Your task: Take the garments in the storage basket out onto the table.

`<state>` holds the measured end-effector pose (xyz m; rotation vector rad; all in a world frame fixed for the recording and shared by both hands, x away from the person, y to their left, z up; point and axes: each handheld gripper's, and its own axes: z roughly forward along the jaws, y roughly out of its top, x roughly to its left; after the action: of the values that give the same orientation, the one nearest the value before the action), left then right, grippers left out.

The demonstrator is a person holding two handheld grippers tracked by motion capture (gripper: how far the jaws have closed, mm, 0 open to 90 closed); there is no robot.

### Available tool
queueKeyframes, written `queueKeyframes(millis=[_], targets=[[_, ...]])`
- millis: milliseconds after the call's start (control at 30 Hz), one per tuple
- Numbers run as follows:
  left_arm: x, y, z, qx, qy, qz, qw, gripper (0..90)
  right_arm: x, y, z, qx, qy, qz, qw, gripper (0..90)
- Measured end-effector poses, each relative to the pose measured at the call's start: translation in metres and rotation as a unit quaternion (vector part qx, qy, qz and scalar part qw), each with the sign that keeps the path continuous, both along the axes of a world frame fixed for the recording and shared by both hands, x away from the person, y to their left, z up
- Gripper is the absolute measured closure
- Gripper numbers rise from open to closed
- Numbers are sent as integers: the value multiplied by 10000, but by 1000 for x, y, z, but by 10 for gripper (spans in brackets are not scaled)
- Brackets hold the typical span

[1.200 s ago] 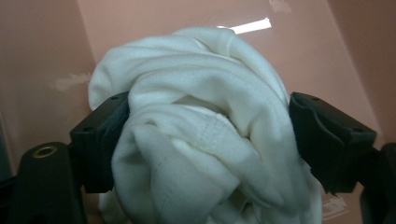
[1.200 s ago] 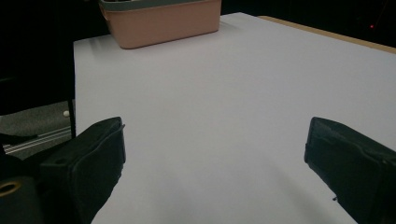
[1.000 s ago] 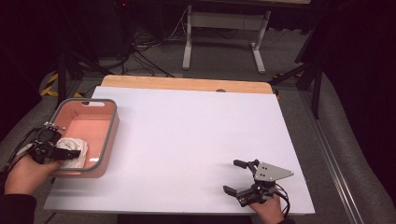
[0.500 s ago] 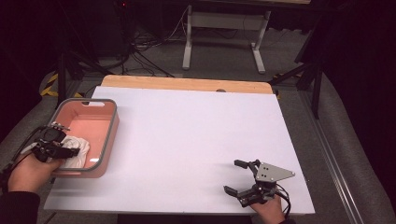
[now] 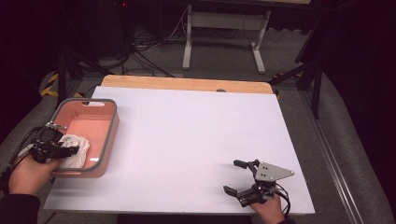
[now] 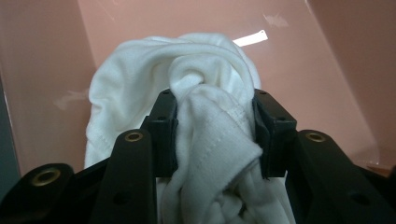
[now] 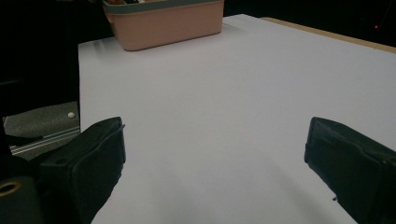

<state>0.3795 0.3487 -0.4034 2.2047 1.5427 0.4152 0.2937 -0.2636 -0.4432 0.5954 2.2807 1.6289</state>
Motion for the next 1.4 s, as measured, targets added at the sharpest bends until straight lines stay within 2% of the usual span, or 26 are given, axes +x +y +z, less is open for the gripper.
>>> queueKeyframes(millis=[167,200,333,433,733,867,967,1033,1067,1167,1267,1400], targets=[[-1,2,3,-105,-47,-7,9999,584,0,0,0,1,-11,2,10000,52],[-2,2,6,-178,-116,-14,9998,584,0,0,0,18,-7,5,10000,52],[-3,2,10,-229,-219,-7,9995,583,0,0,0,12,-18,6,10000,52],[-6,3,17,-320,-408,25,9987,580,0,0,0,29,-16,10,10000,52],[-16,5,33,-570,-990,81,9934,580,-1,-1,1,27,-30,-3,10000,52],[-17,3,37,-648,-1131,84,9914,578,-1,-1,1,24,-52,-10,10000,52],[-19,1,40,-743,-1276,107,9890,577,-1,-1,1,40,-67,-12,10000,52],[-19,2,41,-754,-1299,103,9886,578,-1,-1,1,29,-56,-14,10000,52],[-20,1,43,-823,-1376,111,9870,578,-1,-1,1,31,-55,-15,10000,52],[-22,-1,47,-864,-1453,94,9856,577,0,-1,1,38,-53,-18,10000,52],[-23,-1,50,-818,-1531,85,9848,574,-1,0,2,-16,-116,-3,9999,53],[-25,-2,56,-928,-1669,104,9815,574,-2,0,3,-10,-176,-16,9998,53]])
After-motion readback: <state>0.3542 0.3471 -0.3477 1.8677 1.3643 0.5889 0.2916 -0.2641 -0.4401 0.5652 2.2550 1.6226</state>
